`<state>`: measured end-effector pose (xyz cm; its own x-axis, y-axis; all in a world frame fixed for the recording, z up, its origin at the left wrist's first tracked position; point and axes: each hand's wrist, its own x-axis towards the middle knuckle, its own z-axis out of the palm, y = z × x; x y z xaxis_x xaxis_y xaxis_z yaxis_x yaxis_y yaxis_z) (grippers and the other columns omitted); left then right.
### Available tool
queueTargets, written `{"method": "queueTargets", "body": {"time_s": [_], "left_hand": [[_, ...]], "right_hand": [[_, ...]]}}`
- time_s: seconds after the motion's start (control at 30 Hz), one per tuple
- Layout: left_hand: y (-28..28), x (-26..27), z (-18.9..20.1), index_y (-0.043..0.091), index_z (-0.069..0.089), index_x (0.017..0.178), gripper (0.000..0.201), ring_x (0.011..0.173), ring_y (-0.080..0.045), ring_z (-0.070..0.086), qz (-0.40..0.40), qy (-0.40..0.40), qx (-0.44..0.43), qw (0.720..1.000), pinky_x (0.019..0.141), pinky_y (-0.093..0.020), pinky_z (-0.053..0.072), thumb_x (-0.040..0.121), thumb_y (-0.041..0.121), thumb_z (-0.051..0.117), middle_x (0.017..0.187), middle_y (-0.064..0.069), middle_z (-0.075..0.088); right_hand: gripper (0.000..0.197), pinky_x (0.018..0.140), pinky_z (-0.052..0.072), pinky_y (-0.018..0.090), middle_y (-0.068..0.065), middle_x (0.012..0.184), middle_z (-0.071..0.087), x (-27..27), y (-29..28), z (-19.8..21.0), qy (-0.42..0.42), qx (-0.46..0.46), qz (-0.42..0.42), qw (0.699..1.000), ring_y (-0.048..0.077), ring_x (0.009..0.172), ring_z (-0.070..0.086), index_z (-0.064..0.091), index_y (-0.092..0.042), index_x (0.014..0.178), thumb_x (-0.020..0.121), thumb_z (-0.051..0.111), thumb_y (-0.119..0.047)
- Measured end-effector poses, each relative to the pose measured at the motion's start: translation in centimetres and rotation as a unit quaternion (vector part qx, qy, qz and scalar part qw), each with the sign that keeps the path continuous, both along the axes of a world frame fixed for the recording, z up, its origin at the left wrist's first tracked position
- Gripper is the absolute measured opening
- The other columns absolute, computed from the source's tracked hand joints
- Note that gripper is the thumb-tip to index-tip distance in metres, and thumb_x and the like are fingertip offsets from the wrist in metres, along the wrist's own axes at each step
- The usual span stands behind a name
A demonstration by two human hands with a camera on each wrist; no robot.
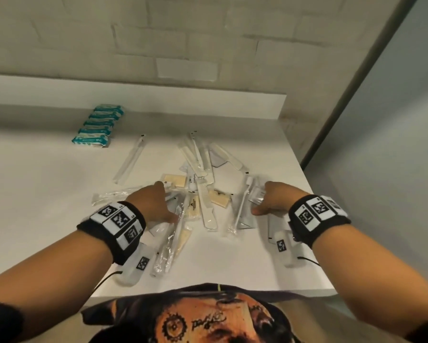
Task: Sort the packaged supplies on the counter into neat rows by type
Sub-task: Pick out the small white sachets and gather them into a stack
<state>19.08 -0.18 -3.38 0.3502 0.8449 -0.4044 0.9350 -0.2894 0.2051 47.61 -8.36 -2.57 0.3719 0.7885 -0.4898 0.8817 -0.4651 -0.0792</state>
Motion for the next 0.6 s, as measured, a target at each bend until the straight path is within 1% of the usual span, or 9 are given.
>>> {"method": "queueTargets", "body": {"time_s": [0.03, 0.1, 0.17, 0.23, 0.27, 0.37, 0.43, 0.5, 0.6], "left_hand": [[0.3, 0.2, -0.1, 0.011, 0.039, 0.131, 0.083, 0.091, -0.018, 0.053, 0.005, 0.003, -0.007, 1.000, 0.072, -0.028, 0.043, 0.068, 0.050, 0.077, 0.116, -0.003, 0.058], [0.9, 0.1, -0.1, 0.012, 0.048, 0.125, 0.074, 0.088, -0.018, 0.053, 0.003, 0.017, -0.023, 1.000, 0.073, -0.027, 0.043, 0.070, 0.051, 0.076, 0.108, -0.002, 0.059], [1.6, -0.1, 0.2, 0.013, 0.056, 0.111, 0.053, 0.085, -0.017, 0.053, -0.003, 0.025, -0.042, 0.999, 0.071, -0.027, 0.042, 0.075, 0.049, 0.073, 0.103, -0.003, 0.060], [2.3, -0.4, 1.1, 0.014, 0.056, 0.097, 0.034, 0.085, -0.018, 0.052, 0.003, 0.021, -0.037, 0.999, 0.067, -0.026, 0.038, 0.081, 0.042, 0.068, 0.097, -0.003, 0.058], [2.7, -0.5, 1.6, 0.013, 0.054, 0.095, 0.029, 0.086, -0.019, 0.052, 0.012, 0.014, -0.023, 1.000, 0.067, -0.027, 0.037, 0.084, 0.038, 0.064, 0.095, -0.003, 0.057], [3.9, 0.2, 3.1, 0.008, 0.052, 0.099, 0.024, 0.086, -0.023, 0.052, 0.047, -0.047, 0.046, 0.997, 0.067, -0.030, 0.037, 0.089, 0.030, 0.054, 0.094, -0.007, 0.055], [3.9, 1.6, 3.9, 0.008, 0.049, 0.100, 0.021, 0.082, -0.024, 0.052, 0.041, -0.102, 0.067, 0.992, 0.062, -0.031, 0.036, 0.089, 0.025, 0.054, 0.088, -0.006, 0.054], [3.4, 3.6, 4.3, 0.011, 0.046, 0.103, 0.020, 0.078, -0.024, 0.054, 0.005, -0.148, 0.055, 0.987, 0.058, -0.031, 0.038, 0.089, 0.024, 0.055, 0.087, -0.006, 0.056], [2.2, 6.7, 4.0, 0.021, 0.046, 0.106, 0.019, 0.083, -0.023, 0.058, -0.098, -0.183, 0.023, 0.978, 0.068, -0.033, 0.045, 0.090, 0.022, 0.055, 0.094, -0.004, 0.060]], "right_hand": [[0.073, 0.084, 0.045, 0.032, 0.005, 0.124, 0.059, -0.2, 0.2, -0.4, 0.029, 0.016, -0.002, 0.999, 0.024, 0.109, 0.057, 0.047, -0.011, 0.129, 0.072, 0.077, -0.047], [0.066, 0.075, 0.044, 0.030, 0.002, 0.116, 0.061, -0.2, 0.7, -0.5, 0.062, 0.057, 0.003, 0.996, 0.020, 0.097, 0.057, 0.049, -0.016, 0.122, 0.071, 0.078, -0.046], [0.052, 0.065, 0.042, 0.027, -0.002, 0.100, 0.062, 0.7, 1.0, 0.2, 0.072, 0.109, -0.007, 0.991, 0.014, 0.083, 0.055, 0.052, -0.022, 0.110, 0.069, 0.077, -0.043], [0.044, 0.058, 0.042, 0.026, -0.003, 0.093, 0.061, 1.9, 1.1, 1.0, 0.086, 0.121, -0.020, 0.989, 0.011, 0.075, 0.054, 0.053, -0.022, 0.100, 0.070, 0.078, -0.040], [0.043, 0.057, 0.041, 0.026, -0.003, 0.090, 0.060, 2.1, 1.1, 1.4, 0.091, 0.112, -0.020, 0.989, 0.010, 0.073, 0.054, 0.053, -0.022, 0.097, 0.070, 0.079, -0.041], [0.050, 0.066, 0.043, 0.028, -0.007, 0.089, 0.057, 1.2, 1.4, 1.3, 0.080, 0.082, 0.005, 0.993, 0.015, 0.081, 0.055, 0.051, -0.023, 0.097, 0.068, 0.075, -0.056], [0.054, 0.070, 0.043, 0.029, -0.007, 0.094, 0.057, 0.1, 1.6, 0.5, 0.065, 0.054, 0.030, 0.996, 0.016, 0.086, 0.054, 0.051, -0.026, 0.101, 0.066, 0.072, -0.062], [0.055, 0.072, 0.044, 0.030, -0.004, 0.103, 0.059, 0.1, 1.7, -0.1, 0.015, 0.038, 0.064, 0.997, 0.017, 0.087, 0.053, 0.053, -0.023, 0.107, 0.068, 0.071, -0.057], [0.051, 0.070, 0.044, 0.028, -0.001, 0.105, 0.060, 2.0, 0.9, 0.8, -0.034, 0.045, 0.055, 0.997, 0.019, 0.086, 0.053, 0.054, -0.019, 0.110, 0.070, 0.072, -0.045]]}}
